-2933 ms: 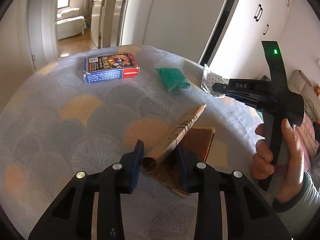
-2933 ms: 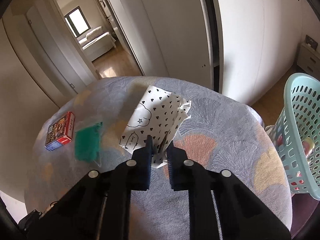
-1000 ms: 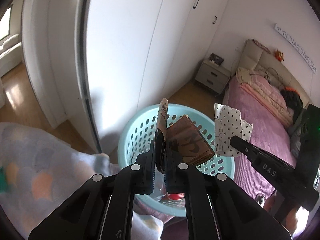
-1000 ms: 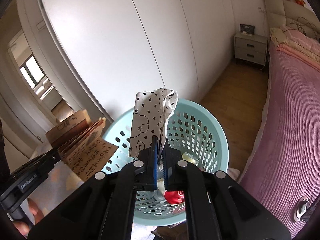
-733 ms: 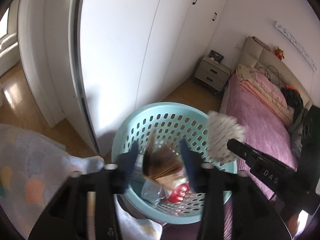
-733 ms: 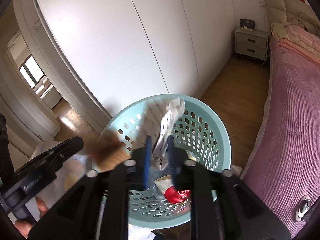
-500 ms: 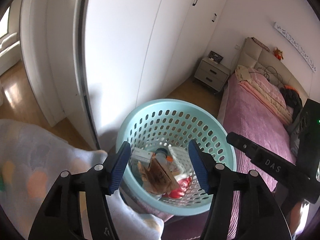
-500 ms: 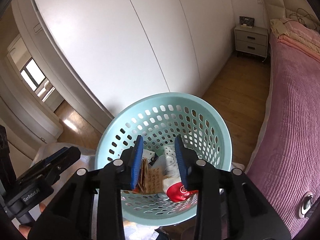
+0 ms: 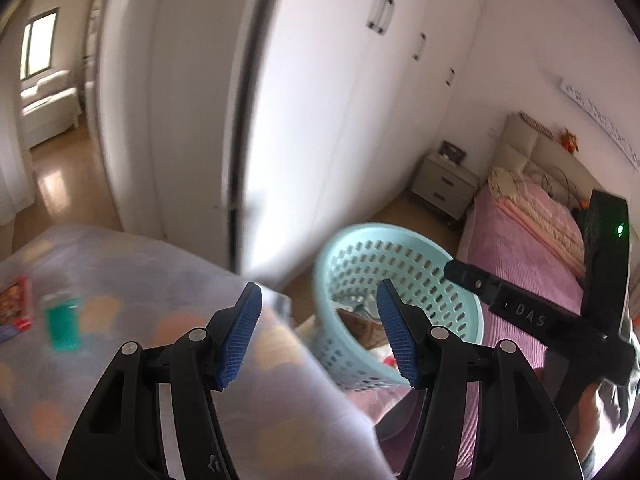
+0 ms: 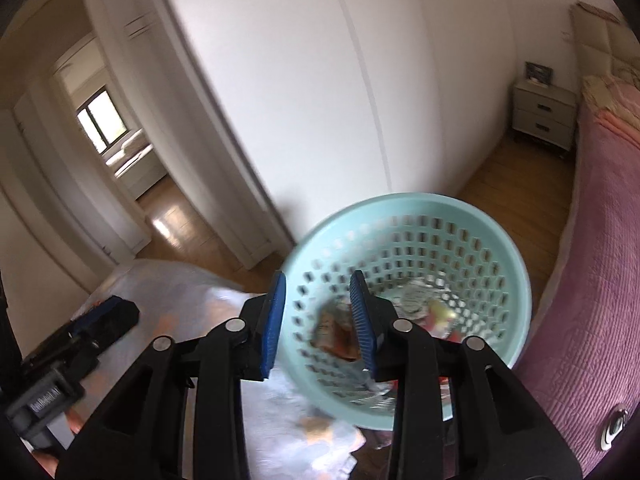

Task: Collect trash
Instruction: 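Move both tools back over the table, then grasp the green sachet with the right tool while the left tool grasps the card box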

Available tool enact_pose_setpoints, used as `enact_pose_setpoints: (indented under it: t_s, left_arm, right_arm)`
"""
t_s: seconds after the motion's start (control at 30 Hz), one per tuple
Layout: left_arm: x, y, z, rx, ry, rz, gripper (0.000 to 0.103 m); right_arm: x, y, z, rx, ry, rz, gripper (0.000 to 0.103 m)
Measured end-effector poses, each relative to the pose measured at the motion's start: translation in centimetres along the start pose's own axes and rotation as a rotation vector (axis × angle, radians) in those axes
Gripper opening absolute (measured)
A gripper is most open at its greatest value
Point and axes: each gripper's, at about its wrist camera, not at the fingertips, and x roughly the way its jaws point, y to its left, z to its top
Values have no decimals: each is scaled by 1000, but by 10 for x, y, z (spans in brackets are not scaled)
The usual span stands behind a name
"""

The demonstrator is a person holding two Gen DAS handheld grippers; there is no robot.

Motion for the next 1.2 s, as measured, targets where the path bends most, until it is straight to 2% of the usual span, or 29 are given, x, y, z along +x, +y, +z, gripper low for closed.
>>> enact_pose_setpoints:
  t_s: [0.07, 0.2, 0.37, 0.43, 0.5, 0.77, 0.97, 1.2]
  left_arm:
    - [-16, 15, 0, -20, -24, 22, 58]
    - [-48, 55, -1, -78, -68, 80, 58]
    - [-81, 106, -4, -162, -105, 144, 58]
    - [-93, 130, -7, -200, -116, 186, 58]
    - [-103, 154, -9, -241, -123, 207, 58]
    - [-122, 246, -24, -392, -134, 315, 58]
    - [-112, 300, -41, -498, -102, 300, 58]
    - [-94, 317, -55, -530, -72, 248, 58]
  right_arm:
    - [-1, 15, -1, -25, -6, 15, 44]
    - [0, 52, -6, -93, -12, 58, 45]
    - [13, 93, -12, -142, 22, 128, 45]
    - [19, 116, -19, -180, 35, 143, 50]
    - [25, 140, -25, -219, 46, 159, 52]
    - [59, 218, -52, -337, 96, 239, 53]
    - [93, 261, -71, -384, 160, 261, 56]
    - [118, 290, -85, -417, 194, 250, 66]
